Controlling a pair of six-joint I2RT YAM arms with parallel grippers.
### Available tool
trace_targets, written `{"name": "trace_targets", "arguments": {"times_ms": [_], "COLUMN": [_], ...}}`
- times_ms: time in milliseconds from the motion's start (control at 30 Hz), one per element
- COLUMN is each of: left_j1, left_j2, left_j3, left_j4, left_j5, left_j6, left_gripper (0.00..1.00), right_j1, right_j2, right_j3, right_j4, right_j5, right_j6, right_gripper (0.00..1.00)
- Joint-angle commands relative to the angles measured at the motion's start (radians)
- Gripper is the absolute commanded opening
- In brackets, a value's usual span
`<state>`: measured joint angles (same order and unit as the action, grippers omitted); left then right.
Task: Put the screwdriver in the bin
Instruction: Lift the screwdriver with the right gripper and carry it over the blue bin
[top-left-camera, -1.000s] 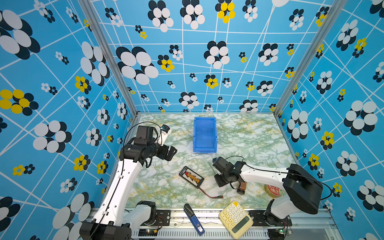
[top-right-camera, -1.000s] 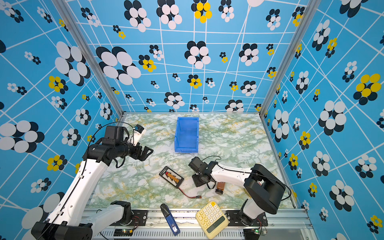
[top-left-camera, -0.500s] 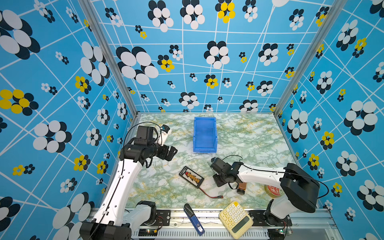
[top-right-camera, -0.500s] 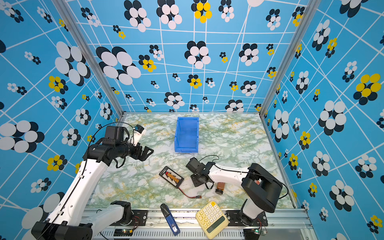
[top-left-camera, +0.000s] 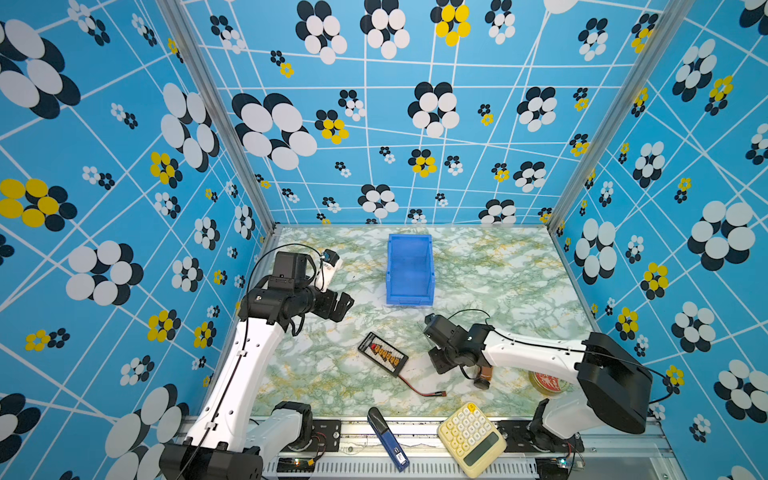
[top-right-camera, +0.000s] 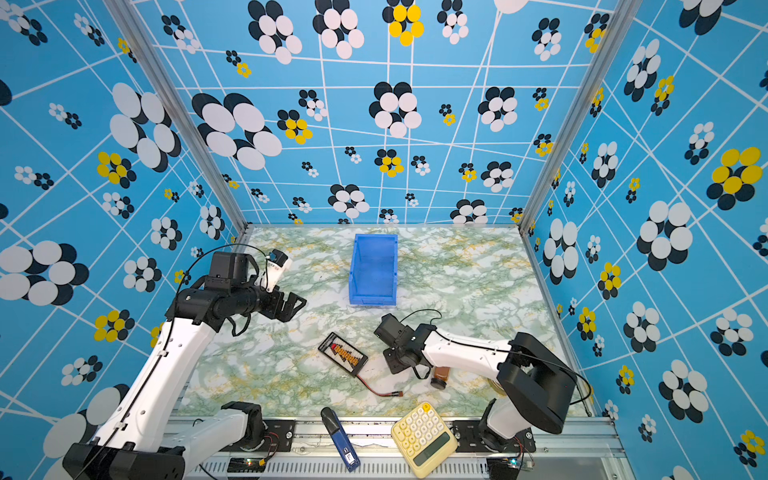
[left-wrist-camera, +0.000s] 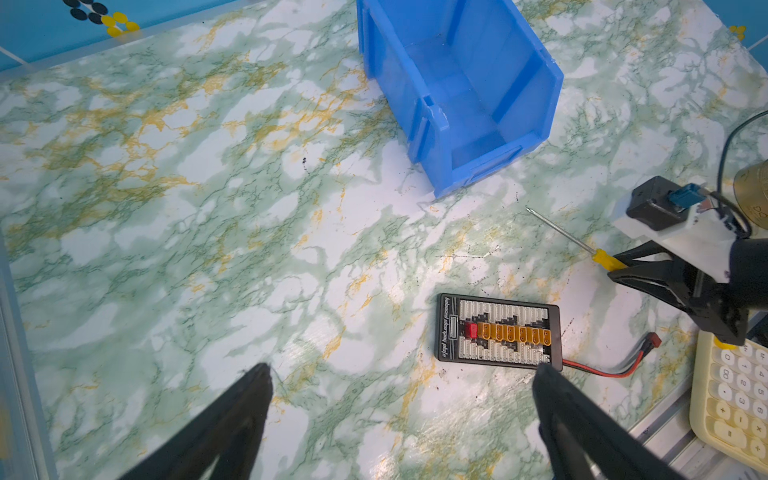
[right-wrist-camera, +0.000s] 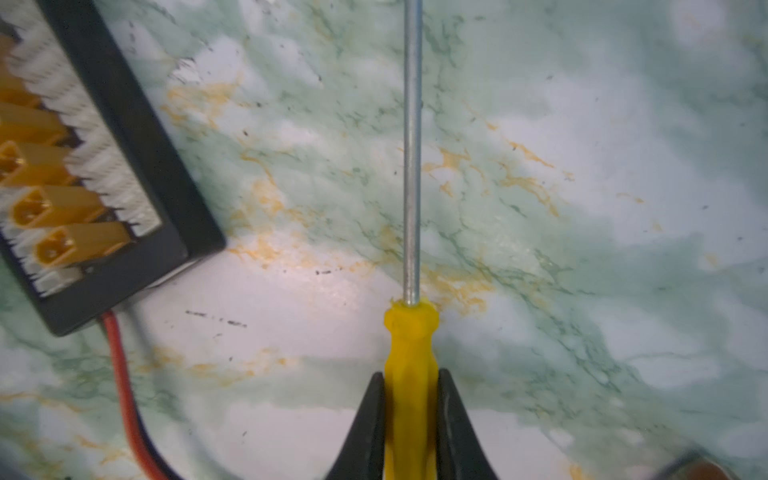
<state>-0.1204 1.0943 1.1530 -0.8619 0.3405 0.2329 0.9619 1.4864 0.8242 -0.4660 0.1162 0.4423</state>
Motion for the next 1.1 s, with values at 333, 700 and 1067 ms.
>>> {"name": "trace_targets", "arguments": {"times_ms": [333,700,1067], "left_j1": [-0.010,-0.018,-0.021], "left_j2": [0.008,-0.084,-0.131], "left_j3": [0.033,0.009,-0.006], "left_j4": [-0.036,-0.036,-0.036], "left_j5": [0.101,0.114,0.157], "left_j6": [0.016,0.023,0.008], "left_gripper": [0.99,0.99,0.99], "right_j1": [-0.001,-0.169,-0.279], "right_j2": [-0.139,0.210,0.583], "right_j3": [0.107,0.538,0.968], "right_j4": [-0.068,-0.099,-0.167], "right_j5": [0.016,0.016,-0.004], "right_j6": [-0.031,-0.104,-0.151], "right_gripper": [0.15,0.13,0.14]}}
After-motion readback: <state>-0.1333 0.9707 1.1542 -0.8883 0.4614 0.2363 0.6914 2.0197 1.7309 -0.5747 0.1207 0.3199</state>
